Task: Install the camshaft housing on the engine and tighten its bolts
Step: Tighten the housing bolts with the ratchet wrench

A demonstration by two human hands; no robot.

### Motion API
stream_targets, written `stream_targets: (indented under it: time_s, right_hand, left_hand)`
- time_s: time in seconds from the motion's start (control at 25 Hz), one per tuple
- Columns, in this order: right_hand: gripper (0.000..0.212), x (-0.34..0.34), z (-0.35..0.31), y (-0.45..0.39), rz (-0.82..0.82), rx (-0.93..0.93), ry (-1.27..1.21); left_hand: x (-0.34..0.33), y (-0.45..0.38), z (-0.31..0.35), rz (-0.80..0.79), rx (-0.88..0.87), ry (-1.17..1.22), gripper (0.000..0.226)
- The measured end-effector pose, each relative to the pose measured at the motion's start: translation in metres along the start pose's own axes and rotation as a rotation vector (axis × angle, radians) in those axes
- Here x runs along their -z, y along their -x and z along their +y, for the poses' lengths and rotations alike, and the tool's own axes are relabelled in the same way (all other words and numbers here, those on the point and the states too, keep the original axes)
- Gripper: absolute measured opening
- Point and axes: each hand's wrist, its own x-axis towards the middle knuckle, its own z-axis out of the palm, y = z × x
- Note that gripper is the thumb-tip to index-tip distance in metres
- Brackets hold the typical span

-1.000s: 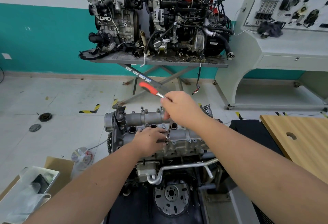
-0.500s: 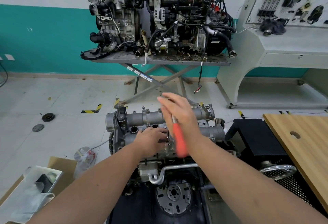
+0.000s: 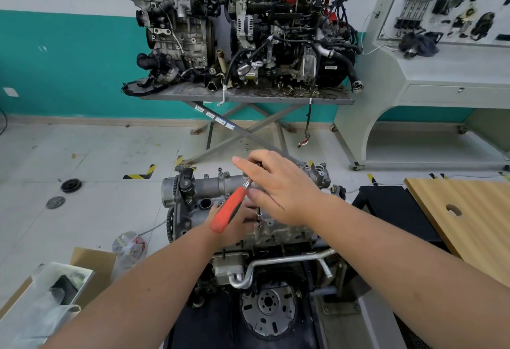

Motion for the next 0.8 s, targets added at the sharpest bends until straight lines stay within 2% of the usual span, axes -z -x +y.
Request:
stream_targets:
  time_s: [0.12,0.28,0.52,0.6,0.72,0.8]
  right_hand:
    - [0.046,0.003,0.001,-0.004,-0.001,-0.007,0.008]
    - [0.037,0.006,-0.003,-0.011,0.018,-0.052,0.030]
    - [0.025,0.021,-0.014,-0.032,-0.178,-0.502,-0.156]
    - [0.023,0.025,-0.018,-0.039,-0.167,-0.713,-0.403]
    - [0.012,0.026,-0.023,-0.041,-0.024,-1.056,-1.184]
    - [0.015,0.018,-0.027,-0.039,0.145,-1.180,-1.624]
  left_hand:
    - [-0.002,0.000,0.001,0.018,0.039,0.044,0.021]
    - [-0.005,-0.002,-0.002,-0.074,0.141,-0.038,0.024]
    - [-0.008,-0.003,-0.005,-0.067,0.154,-0.011,0.023]
    - [-0.009,-0.003,-0.006,-0.067,0.153,0.000,0.022]
    - [-0.008,-0.003,-0.006,-0.066,0.153,-0.004,0.023]
    - [-0.008,-0.003,-0.006,-0.069,0.148,-0.016,0.024]
